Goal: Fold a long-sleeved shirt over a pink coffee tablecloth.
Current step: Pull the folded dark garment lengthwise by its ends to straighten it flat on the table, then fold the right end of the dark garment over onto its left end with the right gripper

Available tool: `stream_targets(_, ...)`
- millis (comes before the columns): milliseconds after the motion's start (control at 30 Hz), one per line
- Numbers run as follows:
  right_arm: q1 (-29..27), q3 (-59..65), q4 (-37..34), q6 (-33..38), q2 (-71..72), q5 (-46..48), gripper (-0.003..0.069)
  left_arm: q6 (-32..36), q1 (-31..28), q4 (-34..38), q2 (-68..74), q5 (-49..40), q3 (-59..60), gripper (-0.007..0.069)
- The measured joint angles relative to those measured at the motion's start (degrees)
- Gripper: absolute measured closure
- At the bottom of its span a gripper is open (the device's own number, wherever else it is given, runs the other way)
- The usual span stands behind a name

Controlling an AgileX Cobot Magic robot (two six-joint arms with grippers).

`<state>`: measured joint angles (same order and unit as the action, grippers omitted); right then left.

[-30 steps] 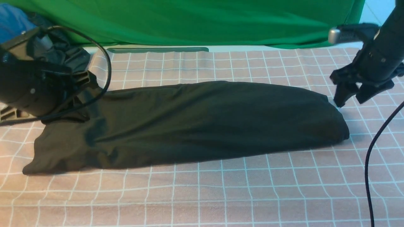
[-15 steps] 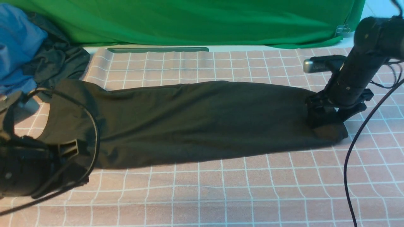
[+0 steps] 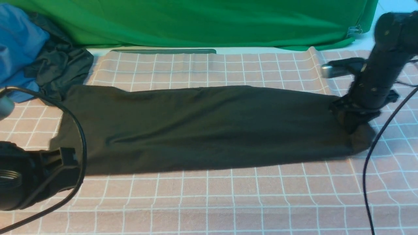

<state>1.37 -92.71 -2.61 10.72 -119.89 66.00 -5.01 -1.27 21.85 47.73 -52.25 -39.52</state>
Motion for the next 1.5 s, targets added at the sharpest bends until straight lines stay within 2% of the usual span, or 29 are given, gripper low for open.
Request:
stream_targets(200,-5.8,-0.1,3.8,0.0,3.3,3.1,0.0550,-0.1,0.0,0.1,-0.1,-0.2,0.0,0.0610)
stream_targets(367,-6.2,-0.7,10.5,-0.7,6.2,3.4,0.0550,-0.1,0.0,0.0,-0.1,-0.9,0.0,0.0610)
stream_targets(567,-5.5,-5.5,6.8,-1.5,9.5,3.8,0.0550,-0.1,0.0,0.0,-0.1,-0.6,0.0,0.0610)
stream_targets(700,-1.3,-10.0,2.6,-1.6,12.5,3.9,0.0550,-0.1,0.0,0.0,-0.1,0.3,0.0,0.0610)
stream_targets(867,6.5,-15.4,-1.0,-2.2,13.6,4.0,0.0550,-0.1,0.0,0.0,-0.1,0.9,0.0,0.0610)
stream_targets(1167,18.6,-18.3,-8.5,-6.4,13.5,3.2,0.0550,-0.1,0.0,0.0,-0.1,1.1,0.0,0.0610)
stream_targets(1367,23.8,-18.3,-9.4,-10.7,12.6,0.4,0.0550,0.1,0.0,0.0,-0.1,1.4,0.0,0.0610)
stream_targets(1500,26.9,-18.3,-13.4,-11.4,11.2,-3.7,0.0550,0.3,0.0,0.0,-0.1,2.1,0.0,0.0610)
